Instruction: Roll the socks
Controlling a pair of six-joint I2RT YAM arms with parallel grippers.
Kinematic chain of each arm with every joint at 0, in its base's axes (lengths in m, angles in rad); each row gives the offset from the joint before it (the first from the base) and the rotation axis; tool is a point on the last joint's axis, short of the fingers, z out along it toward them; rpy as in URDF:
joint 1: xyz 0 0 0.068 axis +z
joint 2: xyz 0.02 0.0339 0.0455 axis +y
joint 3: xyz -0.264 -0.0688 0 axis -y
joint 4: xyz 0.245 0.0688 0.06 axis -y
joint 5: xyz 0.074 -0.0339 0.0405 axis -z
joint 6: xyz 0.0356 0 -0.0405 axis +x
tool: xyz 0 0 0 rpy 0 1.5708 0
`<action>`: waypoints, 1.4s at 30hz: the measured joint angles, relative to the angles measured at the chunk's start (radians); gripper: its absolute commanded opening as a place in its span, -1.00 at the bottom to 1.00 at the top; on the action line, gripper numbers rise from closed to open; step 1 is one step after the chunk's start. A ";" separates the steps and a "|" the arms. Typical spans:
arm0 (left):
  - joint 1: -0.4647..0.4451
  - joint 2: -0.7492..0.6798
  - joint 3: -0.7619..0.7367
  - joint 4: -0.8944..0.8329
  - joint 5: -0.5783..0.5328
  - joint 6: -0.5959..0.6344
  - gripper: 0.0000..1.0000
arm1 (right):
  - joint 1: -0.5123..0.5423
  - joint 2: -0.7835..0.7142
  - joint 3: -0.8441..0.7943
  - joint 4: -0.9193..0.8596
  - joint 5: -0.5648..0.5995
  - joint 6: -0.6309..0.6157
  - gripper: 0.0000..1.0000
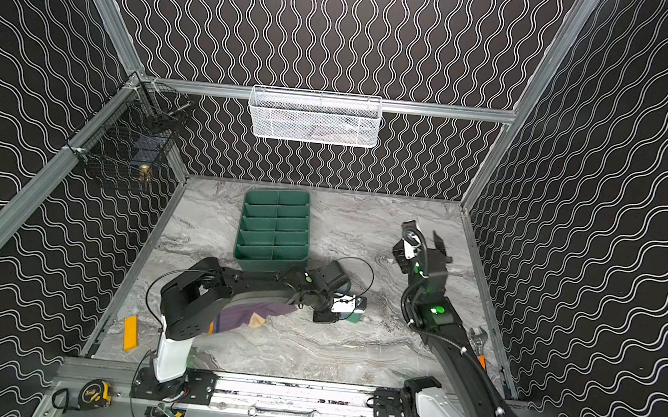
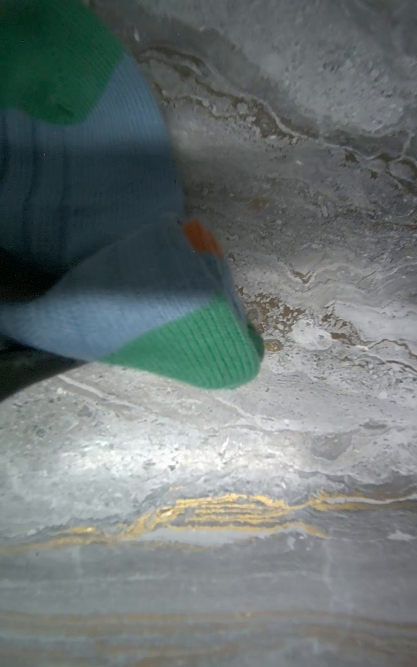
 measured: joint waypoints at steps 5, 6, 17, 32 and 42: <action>0.087 0.085 0.120 -0.129 0.202 -0.074 -1.00 | 0.020 -0.193 -0.054 0.019 -0.081 -0.058 0.45; 0.102 0.101 0.138 -0.148 0.244 -0.082 -1.00 | 0.040 -0.222 -0.076 0.010 -0.118 -0.095 0.45; 0.200 0.274 0.272 -0.332 0.664 -0.139 -1.00 | 0.503 -0.263 -0.296 -0.416 -0.204 -0.673 0.49; 0.205 0.302 0.278 -0.479 0.737 -0.152 -1.00 | 0.639 0.154 -0.302 -0.306 -0.254 -0.716 0.44; 0.208 0.288 0.261 -0.516 0.710 -0.152 -1.00 | 0.652 0.406 -0.246 -0.201 -0.247 -0.613 -0.62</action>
